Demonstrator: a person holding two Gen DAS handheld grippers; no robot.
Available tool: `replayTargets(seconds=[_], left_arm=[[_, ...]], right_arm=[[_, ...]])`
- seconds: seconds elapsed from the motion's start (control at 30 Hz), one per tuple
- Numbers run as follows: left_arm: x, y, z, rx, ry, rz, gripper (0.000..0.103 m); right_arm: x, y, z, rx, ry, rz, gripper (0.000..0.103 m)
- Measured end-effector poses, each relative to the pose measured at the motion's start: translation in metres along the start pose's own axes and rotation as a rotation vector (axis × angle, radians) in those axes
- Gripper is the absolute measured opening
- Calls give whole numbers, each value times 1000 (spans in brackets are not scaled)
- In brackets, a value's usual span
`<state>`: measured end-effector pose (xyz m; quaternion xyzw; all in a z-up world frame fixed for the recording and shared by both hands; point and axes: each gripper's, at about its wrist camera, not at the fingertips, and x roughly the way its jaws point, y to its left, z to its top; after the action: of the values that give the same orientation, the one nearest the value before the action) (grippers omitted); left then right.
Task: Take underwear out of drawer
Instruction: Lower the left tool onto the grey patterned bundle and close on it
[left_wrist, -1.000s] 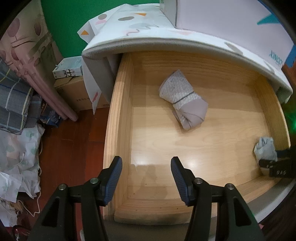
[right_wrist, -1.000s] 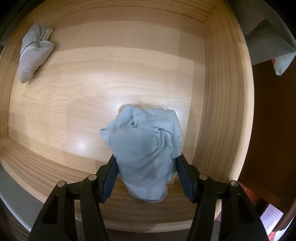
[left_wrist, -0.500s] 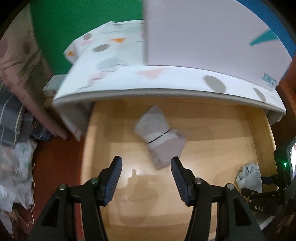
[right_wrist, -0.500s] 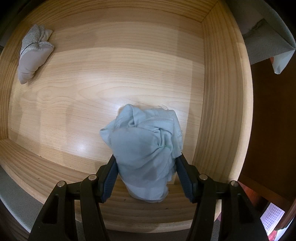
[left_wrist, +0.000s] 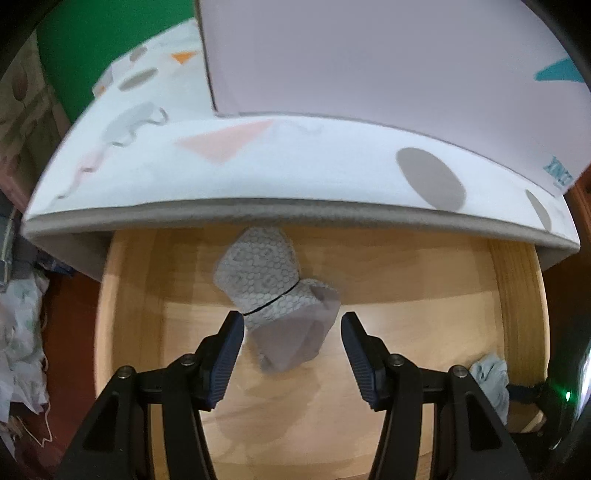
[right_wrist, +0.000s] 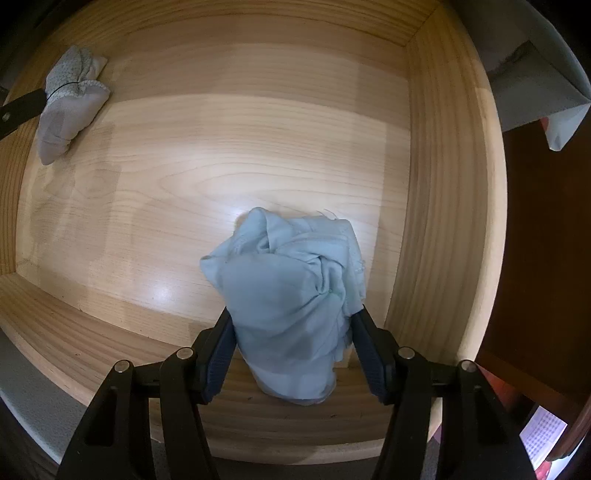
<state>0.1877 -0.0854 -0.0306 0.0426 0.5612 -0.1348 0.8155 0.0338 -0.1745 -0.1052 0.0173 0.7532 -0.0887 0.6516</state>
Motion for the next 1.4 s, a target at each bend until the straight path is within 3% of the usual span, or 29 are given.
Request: replayTargets(seconds=[0.43, 0.97, 1.2, 1.4], left_arm=[[33, -5, 15, -52, 100, 27, 56], [60, -4, 27, -119, 172, 21, 65], [60, -7, 29, -106, 177, 18, 64], [59, -9, 30, -98, 202, 14, 57]], right_arm=[[2, -3, 5, -8, 3, -3, 57], [3, -2, 9, -10, 2, -1, 58], [4, -2, 12, -12, 1, 1, 58], [6, -1, 14, -10, 5, -4, 58]])
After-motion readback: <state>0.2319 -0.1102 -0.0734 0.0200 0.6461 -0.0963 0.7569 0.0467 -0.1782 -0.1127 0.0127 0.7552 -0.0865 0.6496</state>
